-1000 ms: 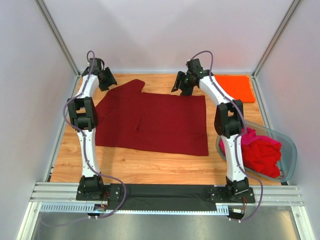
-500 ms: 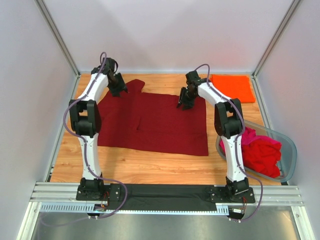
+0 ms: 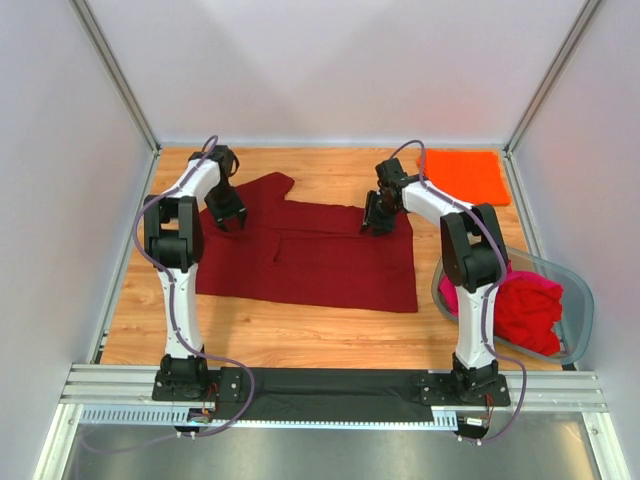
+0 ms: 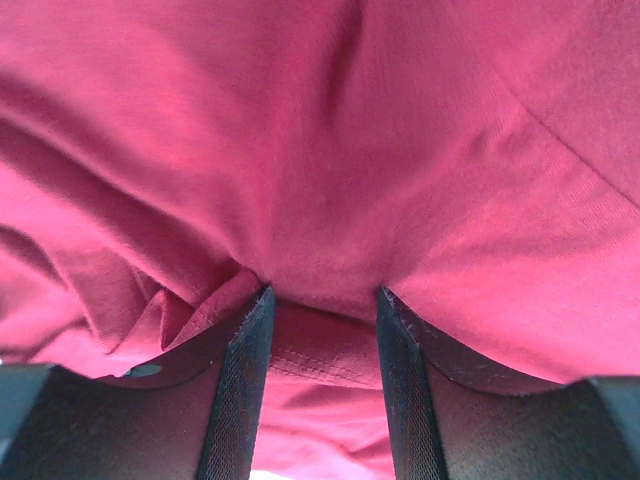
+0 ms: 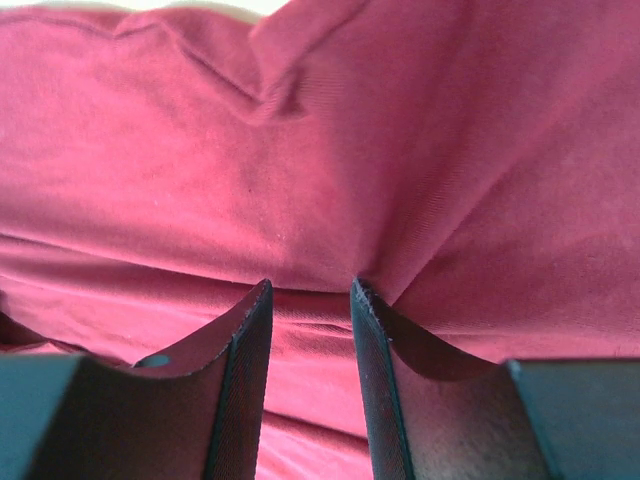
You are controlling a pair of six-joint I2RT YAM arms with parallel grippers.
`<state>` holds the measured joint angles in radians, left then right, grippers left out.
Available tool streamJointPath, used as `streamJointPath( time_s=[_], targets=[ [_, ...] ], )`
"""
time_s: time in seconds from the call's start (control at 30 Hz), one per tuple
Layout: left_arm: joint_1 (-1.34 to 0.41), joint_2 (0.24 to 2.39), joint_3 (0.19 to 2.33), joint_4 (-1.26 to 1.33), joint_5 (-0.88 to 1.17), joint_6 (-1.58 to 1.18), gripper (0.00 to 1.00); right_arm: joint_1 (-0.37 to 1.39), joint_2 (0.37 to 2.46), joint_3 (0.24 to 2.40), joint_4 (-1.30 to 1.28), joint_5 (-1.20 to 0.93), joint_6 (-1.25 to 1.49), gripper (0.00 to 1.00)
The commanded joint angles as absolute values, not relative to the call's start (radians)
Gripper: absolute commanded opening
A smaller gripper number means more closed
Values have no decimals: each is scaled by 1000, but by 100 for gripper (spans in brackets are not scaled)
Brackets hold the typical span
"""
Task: Fold and stack the t-shirts
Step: Fold the tshirt
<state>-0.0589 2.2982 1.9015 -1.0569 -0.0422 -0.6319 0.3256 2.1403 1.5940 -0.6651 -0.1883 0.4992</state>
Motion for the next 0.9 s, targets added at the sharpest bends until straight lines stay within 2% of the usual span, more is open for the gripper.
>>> streamJointPath(
  time_s=[0.0, 0.13, 0.3, 0.53, 0.63, 0.73, 0.87],
  targets=[
    [-57, 2235, 1790, -1129, -98, -649, 52, 334, 2106, 1510, -674, -135, 456, 40],
    [-57, 2184, 1692, -1126, -117, -650, 52, 342, 2083, 1485, -661, -155, 454, 40],
    [-55, 2138, 1692, -1124, -78, -638, 53, 350, 2080, 1551, -687, -164, 457, 42],
    [-49, 2175, 2013, -999, -12, -389, 58, 301, 2146, 1782, -761, -181, 416, 46],
    [-41, 2255, 2110, -960, -8, -315, 60, 269, 2163, 1821, -759, -205, 416, 49],
    [-32, 2339, 2163, -890, 139, -246, 60, 230, 2167, 1854, -729, -235, 417, 54],
    [-34, 2512, 2334, -959, 133, -215, 60, 170, 2207, 1940, -727, -239, 416, 59]
  ],
)
